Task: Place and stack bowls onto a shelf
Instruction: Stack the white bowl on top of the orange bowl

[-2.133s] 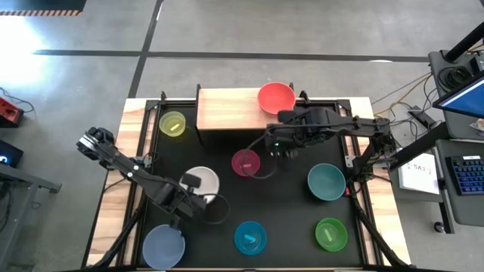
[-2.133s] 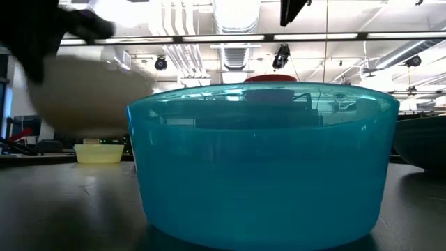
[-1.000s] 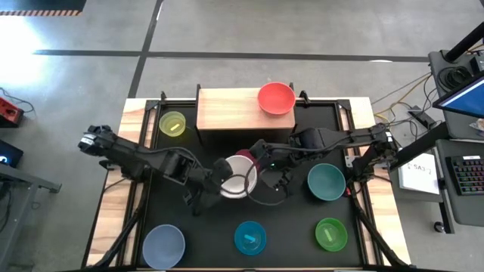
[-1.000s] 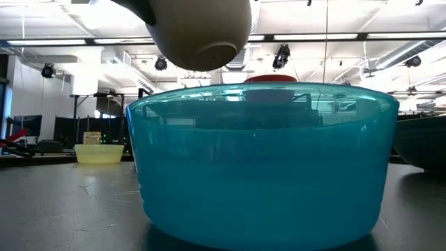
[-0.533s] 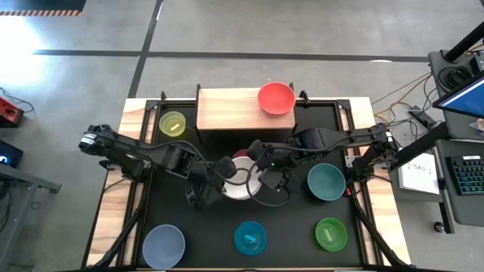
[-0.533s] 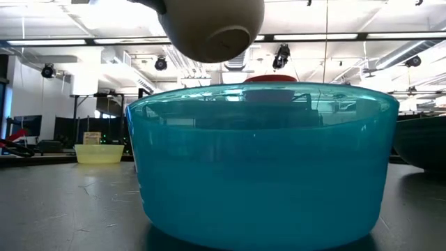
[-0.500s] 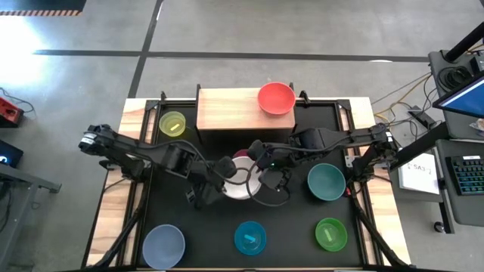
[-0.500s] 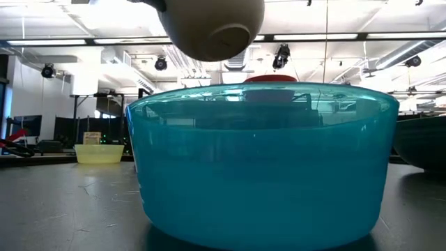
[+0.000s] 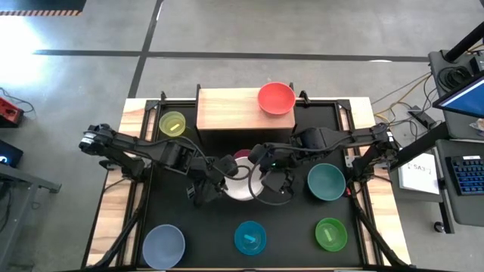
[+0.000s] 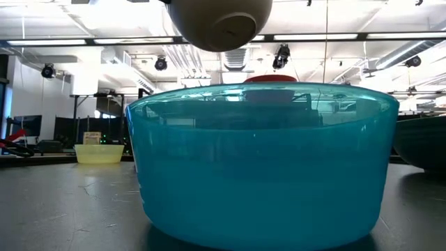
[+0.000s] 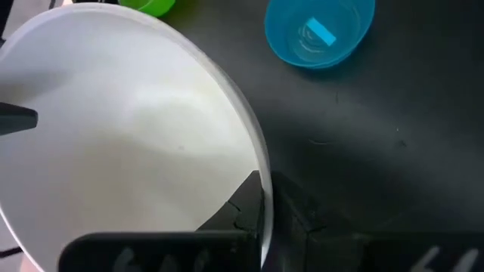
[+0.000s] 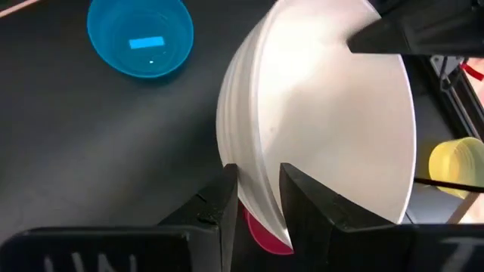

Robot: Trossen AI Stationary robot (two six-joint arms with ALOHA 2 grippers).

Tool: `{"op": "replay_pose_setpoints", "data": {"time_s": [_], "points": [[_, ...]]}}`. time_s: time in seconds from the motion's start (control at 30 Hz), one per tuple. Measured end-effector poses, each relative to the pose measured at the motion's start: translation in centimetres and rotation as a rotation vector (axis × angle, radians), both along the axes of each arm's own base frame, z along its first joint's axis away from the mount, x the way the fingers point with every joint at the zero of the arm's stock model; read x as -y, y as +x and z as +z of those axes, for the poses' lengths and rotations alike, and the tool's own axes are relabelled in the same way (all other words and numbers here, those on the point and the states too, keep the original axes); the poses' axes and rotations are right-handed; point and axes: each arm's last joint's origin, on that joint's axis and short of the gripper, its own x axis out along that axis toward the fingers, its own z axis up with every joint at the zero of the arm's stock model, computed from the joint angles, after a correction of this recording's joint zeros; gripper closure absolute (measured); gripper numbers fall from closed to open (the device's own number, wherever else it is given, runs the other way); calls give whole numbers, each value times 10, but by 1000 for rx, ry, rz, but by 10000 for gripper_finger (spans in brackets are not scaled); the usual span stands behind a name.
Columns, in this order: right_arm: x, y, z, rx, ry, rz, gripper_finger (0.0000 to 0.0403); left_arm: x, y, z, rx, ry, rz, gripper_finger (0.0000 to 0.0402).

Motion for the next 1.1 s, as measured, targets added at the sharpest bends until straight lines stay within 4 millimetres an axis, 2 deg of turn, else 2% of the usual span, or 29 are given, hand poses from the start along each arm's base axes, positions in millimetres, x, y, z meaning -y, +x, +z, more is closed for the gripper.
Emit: {"op": "replay_pose_setpoints", "data": {"time_s": [0.37, 0.77, 1.1], "points": [[-1, 0, 0, 11, 13, 77, 332, -5, 1, 0, 11, 39, -48, 401], [-2, 0, 0, 17, 6, 107, 338, -6, 1, 16, 47, 43, -80, 401], [-3, -1, -2, -20, 46, 128, 389, -8, 7, 11, 37, 76, -110, 401]]}}
